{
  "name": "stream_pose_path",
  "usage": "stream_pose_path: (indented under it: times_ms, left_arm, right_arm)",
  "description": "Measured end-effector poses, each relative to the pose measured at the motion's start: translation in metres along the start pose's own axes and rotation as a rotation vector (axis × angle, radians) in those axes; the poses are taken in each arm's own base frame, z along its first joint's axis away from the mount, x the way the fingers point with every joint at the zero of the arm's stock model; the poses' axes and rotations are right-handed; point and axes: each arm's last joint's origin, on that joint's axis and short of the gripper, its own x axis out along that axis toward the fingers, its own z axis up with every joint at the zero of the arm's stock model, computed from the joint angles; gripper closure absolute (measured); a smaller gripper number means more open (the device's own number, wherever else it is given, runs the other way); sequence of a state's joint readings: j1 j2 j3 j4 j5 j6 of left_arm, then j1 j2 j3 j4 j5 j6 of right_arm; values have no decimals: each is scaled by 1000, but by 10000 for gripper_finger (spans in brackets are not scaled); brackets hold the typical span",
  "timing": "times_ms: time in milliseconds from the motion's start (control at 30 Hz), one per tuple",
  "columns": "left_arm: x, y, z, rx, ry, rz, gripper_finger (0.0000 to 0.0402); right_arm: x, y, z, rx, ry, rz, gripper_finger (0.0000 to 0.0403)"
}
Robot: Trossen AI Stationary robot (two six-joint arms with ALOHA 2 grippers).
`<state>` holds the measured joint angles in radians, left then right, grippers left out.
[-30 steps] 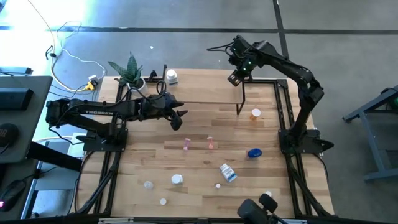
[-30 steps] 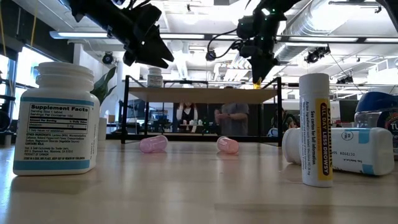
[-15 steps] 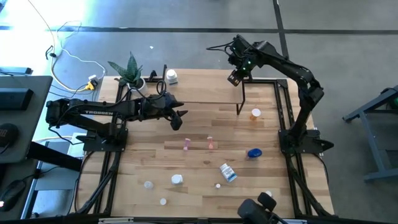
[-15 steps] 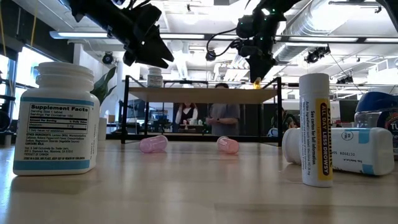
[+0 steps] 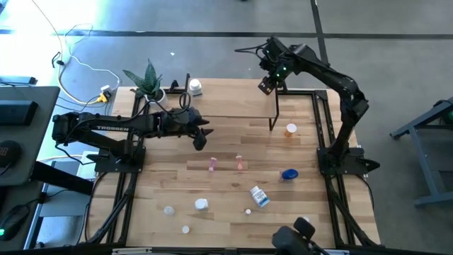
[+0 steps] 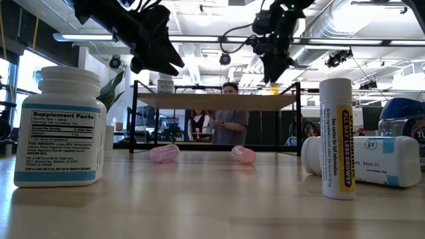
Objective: Pick and place medicine bottles onto shelf by color
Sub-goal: Put the white pill bottle on the shelf
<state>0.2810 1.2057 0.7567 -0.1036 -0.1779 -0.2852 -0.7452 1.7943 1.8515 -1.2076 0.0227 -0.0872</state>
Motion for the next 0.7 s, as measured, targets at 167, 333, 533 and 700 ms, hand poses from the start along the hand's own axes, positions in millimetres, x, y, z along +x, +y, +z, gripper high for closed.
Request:
stream_pose_path:
  times_ms: [167,333,533,700]
  left_arm:
    - [-2,-3,0,4,53,-77,206]
    - [-12,-6,7,16,201,-105,206]
    - [-27,-17,4,20,375,-117,206]
    - [-36,-34,-9,41,482,-155,206]
  right_arm:
    - [-14,-1,6,1,-52,-5,214]
    - [-23,-1,8,-3,-63,-5,214]
    - [-29,-1,9,-16,-77,-7,214]
    - [-30,-1,8,-24,-63,-6,214]
